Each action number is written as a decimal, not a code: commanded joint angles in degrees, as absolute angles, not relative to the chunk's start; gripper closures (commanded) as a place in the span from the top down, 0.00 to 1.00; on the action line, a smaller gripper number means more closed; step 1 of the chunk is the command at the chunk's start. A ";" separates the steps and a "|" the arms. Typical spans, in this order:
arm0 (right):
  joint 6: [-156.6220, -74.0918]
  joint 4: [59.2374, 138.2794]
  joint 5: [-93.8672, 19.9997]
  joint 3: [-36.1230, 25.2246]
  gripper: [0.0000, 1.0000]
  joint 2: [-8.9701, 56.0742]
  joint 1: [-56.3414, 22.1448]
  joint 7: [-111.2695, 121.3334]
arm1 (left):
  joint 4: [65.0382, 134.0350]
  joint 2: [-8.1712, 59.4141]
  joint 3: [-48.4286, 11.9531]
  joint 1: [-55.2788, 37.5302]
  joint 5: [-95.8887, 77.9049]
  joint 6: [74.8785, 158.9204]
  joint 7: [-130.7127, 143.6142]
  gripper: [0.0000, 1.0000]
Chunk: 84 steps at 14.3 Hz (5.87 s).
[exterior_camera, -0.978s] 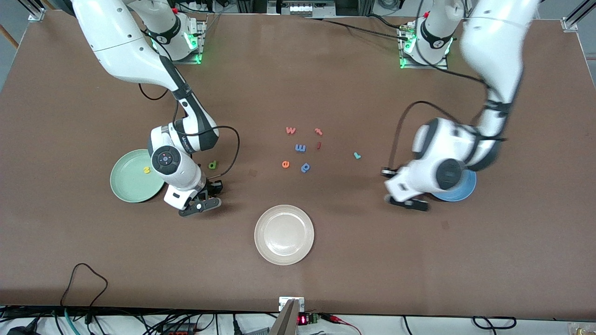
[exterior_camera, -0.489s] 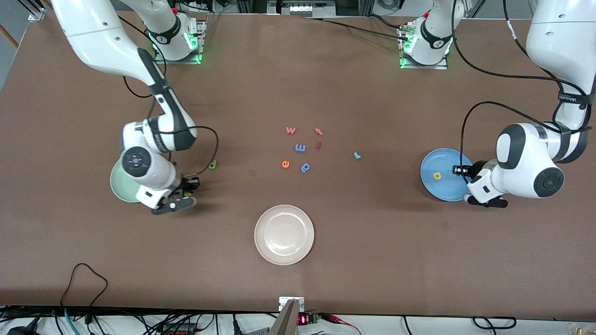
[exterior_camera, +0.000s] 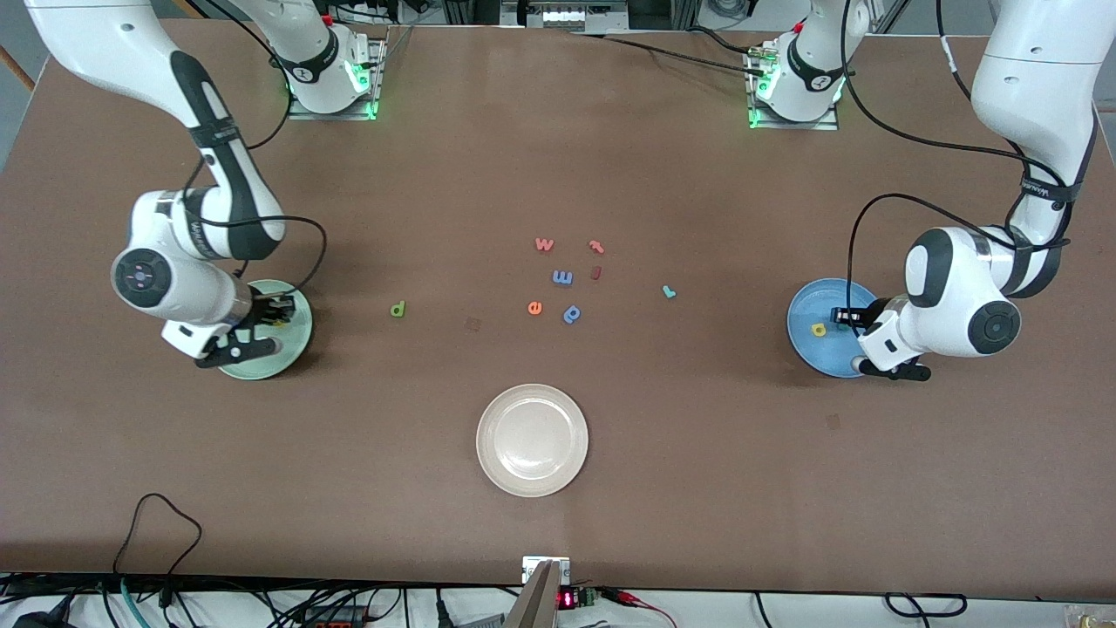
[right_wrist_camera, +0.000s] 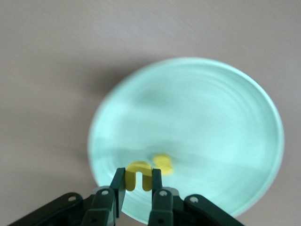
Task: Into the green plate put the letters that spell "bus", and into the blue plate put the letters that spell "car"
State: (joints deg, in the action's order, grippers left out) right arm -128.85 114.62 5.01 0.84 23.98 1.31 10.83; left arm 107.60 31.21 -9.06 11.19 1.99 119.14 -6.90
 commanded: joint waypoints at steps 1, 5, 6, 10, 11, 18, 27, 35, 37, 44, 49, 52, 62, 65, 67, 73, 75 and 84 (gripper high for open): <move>-128.67 116.46 5.54 1.67 0.73 22.67 3.25 12.22 | 107.76 26.47 -12.81 10.90 3.08 114.27 -6.77 1.00; -129.81 115.84 4.57 2.11 0.86 22.94 0.19 6.97 | 107.67 27.15 -22.39 7.58 3.16 115.04 -5.54 0.67; -130.77 115.49 4.57 2.11 0.85 23.11 -2.35 3.72 | 107.67 27.59 -22.41 4.86 3.08 117.05 -4.06 0.63; -134.28 115.57 3.61 2.20 0.69 25.13 -11.14 -8.68 | 107.84 31.10 -22.50 -4.04 3.08 122.68 17.28 0.61; -134.73 115.49 3.17 2.20 0.67 25.66 -12.64 -10.27 | 107.84 32.07 -22.50 -4.22 3.08 123.48 19.58 0.59; -141.94 115.31 2.72 2.20 0.60 30.49 -19.33 -20.90 | 107.84 35.59 -22.41 -6.94 3.16 129.02 37.78 0.50; -141.59 115.66 2.37 2.20 0.59 31.20 -19.60 -22.50 | 108.46 36.56 -22.32 -7.38 3.08 129.11 40.61 0.45; -140.10 116.19 2.29 2.29 0.58 30.41 -19.60 -22.33 | 108.46 37.26 -22.15 -7.21 3.16 129.98 40.61 0.16; -139.75 116.19 2.37 2.29 0.56 30.41 -19.60 -22.32 | 108.46 37.00 -22.15 -6.86 3.16 129.73 40.52 0.10; -139.66 116.28 2.37 2.37 0.39 30.32 -19.60 -22.15 | 107.93 25.59 -22.06 -1.50 3.25 114.72 39.55 0.06; -139.57 116.28 2.37 2.37 0.14 30.32 -19.51 -21.89 | 107.84 23.90 -21.80 10.86 13.01 111.88 27.92 0.06; -130.43 114.28 2.72 2.29 0.11 20.84 -8.46 -4.65 | 109.50 32.01 -21.80 24.71 13.44 119.03 7.42 0.06; -129.73 114.26 3.25 1.93 0.11 21.09 0.88 8.09 | 109.69 31.29 -21.97 25.40 13.80 118.83 5.98 0.06; -129.99 114.26 3.25 1.93 0.12 21.79 0.97 8.09 | 109.77 30.15 -23.28 25.22 13.62 116.02 6.50 0.06; -130.78 114.26 3.34 1.93 0.19 22.76 1.32 8.09 | 110.30 30.84 -23.90 25.14 13.45 116.45 6.59 0.06; -132.89 114.08 3.16 1.93 1.00 24.61 2.20 8.00 | 110.22 33.30 -23.99 24.61 13.36 118.65 6.77 0.06; -132.37 113.30 2.99 1.93 1.00 23.21 2.29 8.17 | 110.21 33.57 -23.99 24.44 13.27 120.23 7.03 0.08; -109.54 102.67 2.55 3.16 1.00 5.20 -0.52 7.38 | 103.30 23.48 -31.01 22.59 13.36 108.32 12.75 1.00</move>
